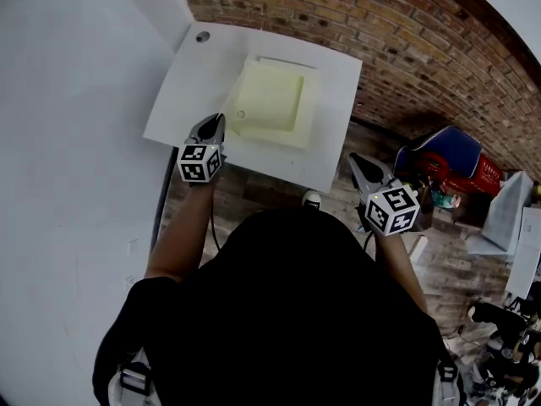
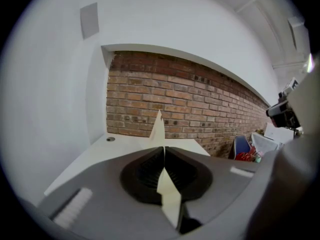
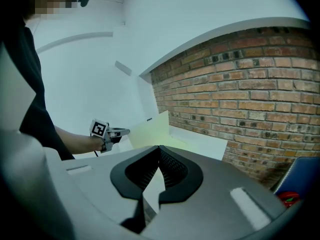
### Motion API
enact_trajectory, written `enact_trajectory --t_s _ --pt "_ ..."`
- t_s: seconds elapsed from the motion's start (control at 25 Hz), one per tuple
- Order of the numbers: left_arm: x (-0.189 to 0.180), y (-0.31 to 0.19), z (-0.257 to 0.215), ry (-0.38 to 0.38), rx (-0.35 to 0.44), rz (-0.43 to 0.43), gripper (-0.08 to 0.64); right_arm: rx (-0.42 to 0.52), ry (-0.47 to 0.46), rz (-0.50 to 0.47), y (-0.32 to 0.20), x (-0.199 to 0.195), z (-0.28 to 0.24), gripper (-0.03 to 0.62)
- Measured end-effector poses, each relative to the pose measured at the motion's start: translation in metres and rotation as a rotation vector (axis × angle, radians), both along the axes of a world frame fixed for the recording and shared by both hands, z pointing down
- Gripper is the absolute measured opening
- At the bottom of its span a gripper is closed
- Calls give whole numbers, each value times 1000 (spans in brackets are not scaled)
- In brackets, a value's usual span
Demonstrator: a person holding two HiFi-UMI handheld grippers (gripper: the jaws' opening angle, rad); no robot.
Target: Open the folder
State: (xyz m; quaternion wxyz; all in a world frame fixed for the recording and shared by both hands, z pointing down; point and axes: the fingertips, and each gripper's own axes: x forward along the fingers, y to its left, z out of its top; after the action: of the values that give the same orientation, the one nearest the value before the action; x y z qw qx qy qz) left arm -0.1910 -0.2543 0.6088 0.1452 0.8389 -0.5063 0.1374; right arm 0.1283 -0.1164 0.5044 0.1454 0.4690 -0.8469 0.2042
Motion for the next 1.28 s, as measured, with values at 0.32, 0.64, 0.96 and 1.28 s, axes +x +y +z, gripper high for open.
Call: enact_trajectory --t_s 0.32,0.64,0.96,1.28 --pt "-25 -2 9 2 -8 -48 6 -1 10 7 -5 -1 1 2" --pt "-54 -10 16 1 -18 -102 6 -17 35 17 -11 4 9 2" --pt "-80 -17 27 -2 -36 -148 6 -35 41 11 -15 1 14 2" --pt "-111 -20 45 23 -70 -213 6 -58 50 21 -17 4 21 2"
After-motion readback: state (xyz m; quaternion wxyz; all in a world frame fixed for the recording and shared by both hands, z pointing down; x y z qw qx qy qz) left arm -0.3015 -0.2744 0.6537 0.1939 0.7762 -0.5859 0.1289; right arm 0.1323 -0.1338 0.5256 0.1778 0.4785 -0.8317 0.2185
